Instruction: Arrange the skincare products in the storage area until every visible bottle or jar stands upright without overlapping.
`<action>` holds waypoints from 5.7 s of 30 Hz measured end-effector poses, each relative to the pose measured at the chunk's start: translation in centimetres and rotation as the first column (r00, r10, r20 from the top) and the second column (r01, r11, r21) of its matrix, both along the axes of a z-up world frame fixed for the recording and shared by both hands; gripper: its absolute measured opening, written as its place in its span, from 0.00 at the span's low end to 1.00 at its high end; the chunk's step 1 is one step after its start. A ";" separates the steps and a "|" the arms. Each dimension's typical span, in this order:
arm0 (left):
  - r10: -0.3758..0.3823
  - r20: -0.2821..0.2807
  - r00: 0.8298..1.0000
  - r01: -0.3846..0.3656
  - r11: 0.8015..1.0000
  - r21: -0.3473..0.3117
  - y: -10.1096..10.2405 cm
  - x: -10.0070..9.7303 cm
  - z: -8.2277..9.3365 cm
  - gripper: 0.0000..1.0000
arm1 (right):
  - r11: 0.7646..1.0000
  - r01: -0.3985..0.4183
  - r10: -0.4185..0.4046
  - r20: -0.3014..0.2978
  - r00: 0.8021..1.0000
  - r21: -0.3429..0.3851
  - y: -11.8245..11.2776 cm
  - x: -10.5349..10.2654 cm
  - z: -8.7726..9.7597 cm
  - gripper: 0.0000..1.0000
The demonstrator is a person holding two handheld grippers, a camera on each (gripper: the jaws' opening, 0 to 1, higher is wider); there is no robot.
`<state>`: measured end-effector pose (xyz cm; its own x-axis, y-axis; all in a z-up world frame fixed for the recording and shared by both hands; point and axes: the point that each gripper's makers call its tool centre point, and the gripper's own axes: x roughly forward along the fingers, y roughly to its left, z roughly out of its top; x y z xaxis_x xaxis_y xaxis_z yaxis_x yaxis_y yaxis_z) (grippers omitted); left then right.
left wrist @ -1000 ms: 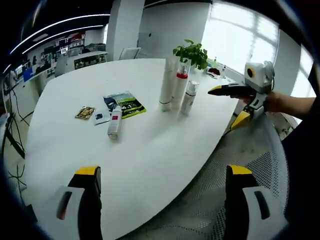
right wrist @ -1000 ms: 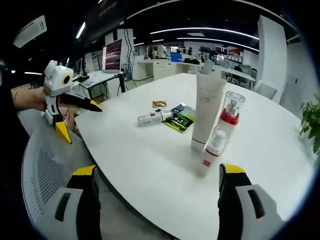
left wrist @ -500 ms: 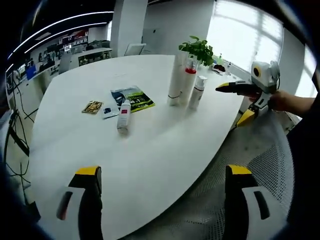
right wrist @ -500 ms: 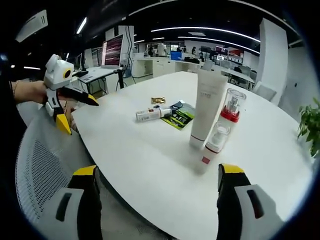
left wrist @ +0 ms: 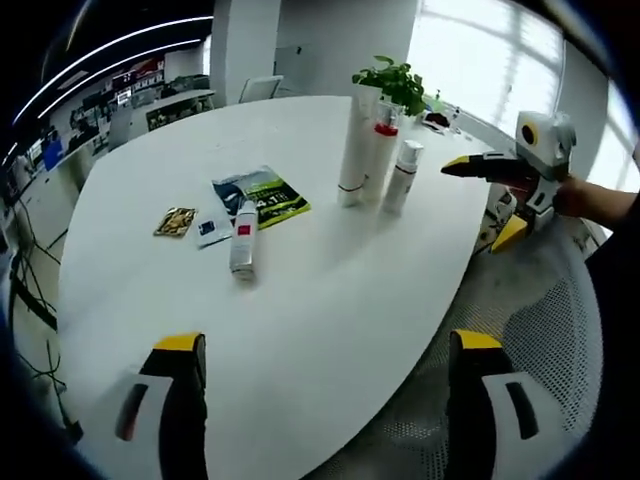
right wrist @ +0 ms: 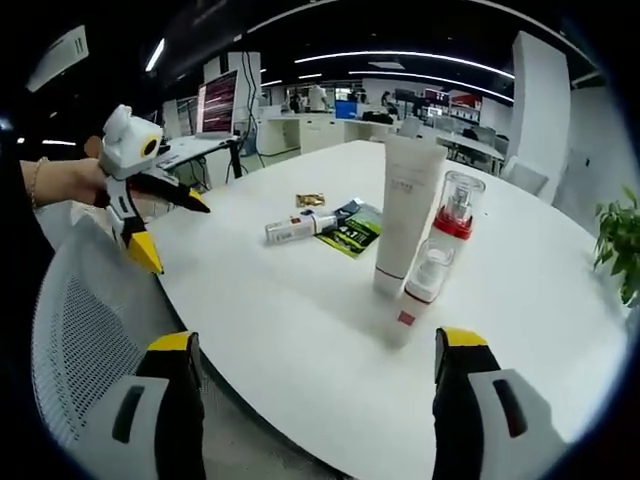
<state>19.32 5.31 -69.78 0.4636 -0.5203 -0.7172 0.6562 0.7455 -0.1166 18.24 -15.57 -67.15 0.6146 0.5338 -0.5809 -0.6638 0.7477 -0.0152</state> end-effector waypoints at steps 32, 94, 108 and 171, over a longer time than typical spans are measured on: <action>-0.065 -0.086 0.994 0.076 0.989 0.124 -2.2 10.8 -3.3 0.69 | 0.996 0.093 -0.093 -0.022 0.995 0.011 -1.5 0.8 -0.2 0.95; -0.010 -0.001 1.000 0.010 0.999 0.037 -5.7 6.7 1.9 0.21 | 0.990 0.089 -0.087 -0.025 0.996 0.114 -1.0 0.9 0.8 0.88; 0.001 0.093 0.996 0.007 0.996 -0.094 -8.8 2.3 6.8 0.21 | 0.879 0.121 -0.107 -0.057 0.993 0.462 1.6 1.2 5.3 0.79; -0.453 0.270 0.850 0.526 0.765 -0.372 -17.0 -4.3 17.5 0.24 | 0.619 -0.537 0.538 0.188 0.821 0.573 6.8 -4.5 13.0 0.20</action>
<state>15.01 -11.67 -52.24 0.1478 -0.9365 -0.3179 0.9539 0.2198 -0.2041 13.78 -8.78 -54.14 0.1065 0.9934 -0.0418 -0.9498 0.1141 0.2912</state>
